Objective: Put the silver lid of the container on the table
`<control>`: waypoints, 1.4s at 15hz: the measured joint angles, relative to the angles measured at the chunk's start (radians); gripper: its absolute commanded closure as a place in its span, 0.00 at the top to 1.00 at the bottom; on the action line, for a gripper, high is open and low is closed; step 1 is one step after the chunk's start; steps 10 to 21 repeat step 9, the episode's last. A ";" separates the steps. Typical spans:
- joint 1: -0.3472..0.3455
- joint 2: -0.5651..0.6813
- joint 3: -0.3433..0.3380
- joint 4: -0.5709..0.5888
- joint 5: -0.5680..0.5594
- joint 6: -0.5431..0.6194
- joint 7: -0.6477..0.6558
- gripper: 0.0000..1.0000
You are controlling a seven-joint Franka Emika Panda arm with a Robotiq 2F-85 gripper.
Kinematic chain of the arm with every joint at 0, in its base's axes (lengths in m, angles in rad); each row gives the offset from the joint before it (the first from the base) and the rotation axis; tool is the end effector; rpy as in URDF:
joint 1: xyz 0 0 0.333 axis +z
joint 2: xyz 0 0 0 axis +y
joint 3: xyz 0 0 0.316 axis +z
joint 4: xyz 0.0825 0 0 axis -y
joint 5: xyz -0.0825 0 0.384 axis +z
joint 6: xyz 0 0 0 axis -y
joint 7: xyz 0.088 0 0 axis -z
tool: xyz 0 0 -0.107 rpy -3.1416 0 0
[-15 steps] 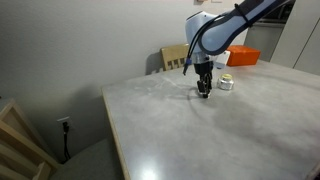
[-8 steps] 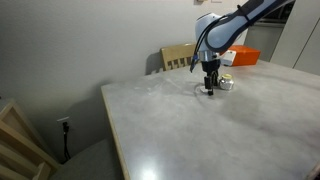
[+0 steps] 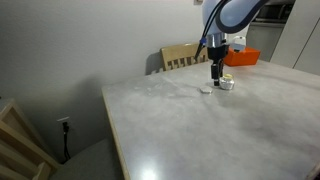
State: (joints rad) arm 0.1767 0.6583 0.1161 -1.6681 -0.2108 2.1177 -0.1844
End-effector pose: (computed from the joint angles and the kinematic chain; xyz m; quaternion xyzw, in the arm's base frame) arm 0.6362 0.1744 0.2088 0.9511 0.2882 -0.0975 0.0528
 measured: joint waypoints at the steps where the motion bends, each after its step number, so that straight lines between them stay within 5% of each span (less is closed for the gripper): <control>1: 0.000 -0.046 0.006 -0.041 0.000 0.009 0.001 1.00; 6: 0.003 -0.234 0.027 -0.203 0.011 0.030 0.004 1.00; 21: 0.004 -0.224 0.026 -0.196 0.011 0.031 0.004 1.00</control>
